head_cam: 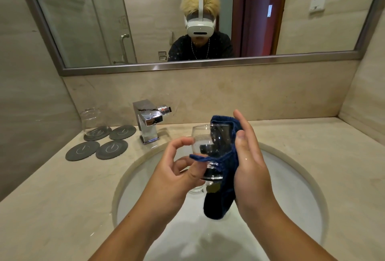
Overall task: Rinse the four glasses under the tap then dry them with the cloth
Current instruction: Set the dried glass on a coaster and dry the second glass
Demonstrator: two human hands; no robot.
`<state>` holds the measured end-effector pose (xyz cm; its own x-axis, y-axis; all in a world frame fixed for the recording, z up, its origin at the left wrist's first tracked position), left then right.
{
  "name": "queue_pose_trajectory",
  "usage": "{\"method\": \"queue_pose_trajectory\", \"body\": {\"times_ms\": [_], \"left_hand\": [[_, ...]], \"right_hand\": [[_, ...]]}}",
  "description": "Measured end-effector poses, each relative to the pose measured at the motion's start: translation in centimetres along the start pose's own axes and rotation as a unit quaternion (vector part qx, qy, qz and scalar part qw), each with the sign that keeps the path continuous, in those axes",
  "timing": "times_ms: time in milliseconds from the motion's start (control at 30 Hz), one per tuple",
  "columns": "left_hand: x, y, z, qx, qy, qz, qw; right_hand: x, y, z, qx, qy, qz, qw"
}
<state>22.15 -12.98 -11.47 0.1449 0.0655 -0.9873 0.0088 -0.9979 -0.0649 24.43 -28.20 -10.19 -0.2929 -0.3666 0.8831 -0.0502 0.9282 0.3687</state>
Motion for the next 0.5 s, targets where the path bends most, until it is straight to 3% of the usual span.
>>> {"method": "queue_pose_trajectory", "body": {"times_ms": [133, 300, 500], "left_hand": [[-0.1, 0.1, 0.2, 0.042, -0.019, 0.023, 0.999], [-0.1, 0.4, -0.2, -0.032, 0.038, -0.081, 0.995], [-0.4, 1.0, 0.2, -0.065, 0.032, -0.09, 0.993]], "right_hand": [[-0.2, 0.0, -0.3, -0.008, 0.039, -0.044, 0.998], [-0.5, 0.1, -0.1, -0.033, 0.025, -0.011, 0.999], [-0.4, 0.3, 0.3, -0.005, -0.022, 0.055, 0.998]]}}
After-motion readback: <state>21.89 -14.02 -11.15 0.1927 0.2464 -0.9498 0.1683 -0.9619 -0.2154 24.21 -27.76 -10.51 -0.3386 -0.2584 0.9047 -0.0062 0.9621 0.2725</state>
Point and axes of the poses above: each hand's wrist, its own z-axis away from the middle knuckle, its own y-axis out of the palm, x = y × z, the point moved 1 cm from there along -z, towards the middle knuckle, and after that the axes turned 6 degrees about -z, right-handed, at the moved point
